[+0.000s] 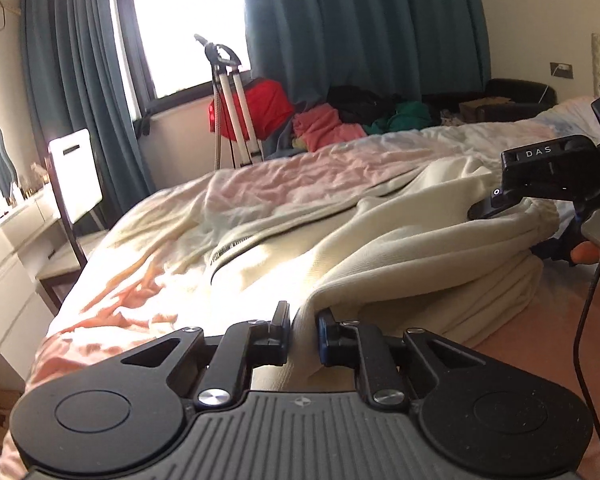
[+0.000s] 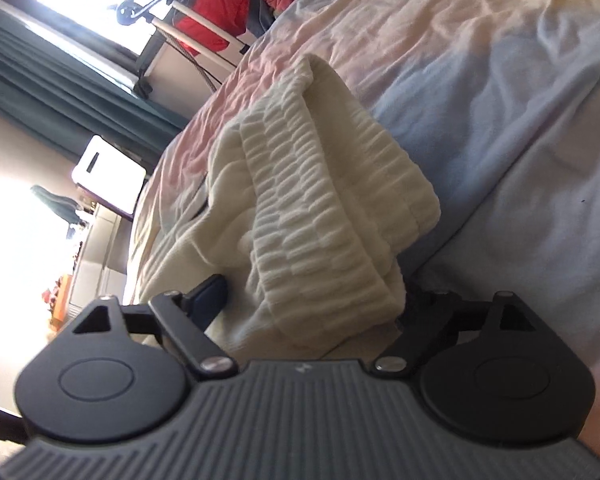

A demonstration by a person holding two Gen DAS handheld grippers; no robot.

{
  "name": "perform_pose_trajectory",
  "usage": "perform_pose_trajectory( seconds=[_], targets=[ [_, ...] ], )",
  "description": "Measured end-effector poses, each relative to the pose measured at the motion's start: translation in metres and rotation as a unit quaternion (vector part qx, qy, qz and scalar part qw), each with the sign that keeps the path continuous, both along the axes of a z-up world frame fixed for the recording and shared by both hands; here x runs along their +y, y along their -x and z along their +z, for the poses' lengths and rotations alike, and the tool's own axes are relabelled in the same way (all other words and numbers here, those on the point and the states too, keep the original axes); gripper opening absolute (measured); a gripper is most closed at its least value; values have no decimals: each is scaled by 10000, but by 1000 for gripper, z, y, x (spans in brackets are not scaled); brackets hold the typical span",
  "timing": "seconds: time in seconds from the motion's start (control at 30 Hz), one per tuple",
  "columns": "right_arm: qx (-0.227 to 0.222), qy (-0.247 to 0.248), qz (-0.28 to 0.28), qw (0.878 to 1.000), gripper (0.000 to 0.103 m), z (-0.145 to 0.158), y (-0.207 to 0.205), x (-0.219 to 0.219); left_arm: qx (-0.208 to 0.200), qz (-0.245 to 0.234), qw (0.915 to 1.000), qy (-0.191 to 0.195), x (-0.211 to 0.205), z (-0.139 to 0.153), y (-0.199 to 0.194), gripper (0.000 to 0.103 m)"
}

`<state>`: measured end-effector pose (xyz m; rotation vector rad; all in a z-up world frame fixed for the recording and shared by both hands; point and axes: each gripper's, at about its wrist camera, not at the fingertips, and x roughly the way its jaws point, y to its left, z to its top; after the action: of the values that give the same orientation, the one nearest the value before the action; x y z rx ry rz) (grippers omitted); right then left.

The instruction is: Fold clothes

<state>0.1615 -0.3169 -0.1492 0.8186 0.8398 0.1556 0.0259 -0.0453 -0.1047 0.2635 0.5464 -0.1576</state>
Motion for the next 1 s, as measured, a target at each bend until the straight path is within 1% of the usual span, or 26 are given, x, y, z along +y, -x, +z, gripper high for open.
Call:
perform_pose_trajectory(
  seconds=[0.03,0.1,0.13,0.2,0.23,0.27,0.3,0.33,0.37,0.4,0.43,0.47,0.53,0.6,0.67,0.73,0.77,0.8,0.87,0.9,0.97,1.0],
  targets=[
    [77,70,86,9999,90,-3,-4,3,121,-10,9999,-10,0,-3,-2,15],
    [222,47,241,9995,90,-13,-12,7,171,-33,9998,-63,-1,-6,-3,16],
    [206,40,248,9995,92,-15,-13,8,185,-30,9998,-18,0,-5,-2,20],
    [190,122,294,9993,93,-14,-16,11,247,1,9995,215,5,-2,-2,23],
    [191,151,315,9992,93,-12,-16,12,295,29,9989,361,9,1,-2,36],
    [172,163,347,9991,92,-11,-15,11,357,69,9978,563,15,4,-2,46],
    [131,227,356,9990,90,-9,-13,11,397,111,9959,807,21,8,-1,65],
    [100,393,301,9987,80,-7,-11,12,408,187,9933,1067,28,13,-1,83],
    [101,504,260,9983,72,-4,-9,13,408,296,9900,1321,35,17,-1,89],
    [52,531,212,9984,69,0,-6,12,408,405,9859,1573,43,21,-2,92],
    [3,558,164,9983,62,3,-4,11,428,515,9806,1841,52,24,-3,92],
    [-46,585,116,9982,55,7,-1,10,490,642,9735,2139,62,25,-5,93],
    [-211,631,42,9978,49,16,3,8,711,968,9553,2700,83,20,-15,95],
    [-364,634,-6,9973,47,24,6,9,1033,1352,9328,3178,103,7,-26,95],
    [-488,637,-35,9968,46,29,7,10,1424,1581,9090,3584,118,-9,-36,94],
    [-532,679,-33,9963,46,30,6,11,1827,1593,8795,4095,128,-26,-43,92],
    [-531,691,-31,9962,46,29,5,12,1948,1547,8664,4329,131,-31,-45,89],
    [-527,693,-28,9962,46,28,4,11,2015,1507,8587,4465,132,-34,-46,84],
    [-541,782,6,9955,46,30,4,14,2017,1445,8579,4500,130,-34,-44,82],
    [-555,865,35,9947,46,32,4,15,2021,1419,8596,4474,128,-34,-43,82],
    [-520,1023,100,9933,47,36,7,20,2051,1390,8668,4327,125,-33,-42,81],
    [-406,958,93,9945,48,35,8,18,2088,1392,8676,4293,124,-34,-43,81]
  ],
)
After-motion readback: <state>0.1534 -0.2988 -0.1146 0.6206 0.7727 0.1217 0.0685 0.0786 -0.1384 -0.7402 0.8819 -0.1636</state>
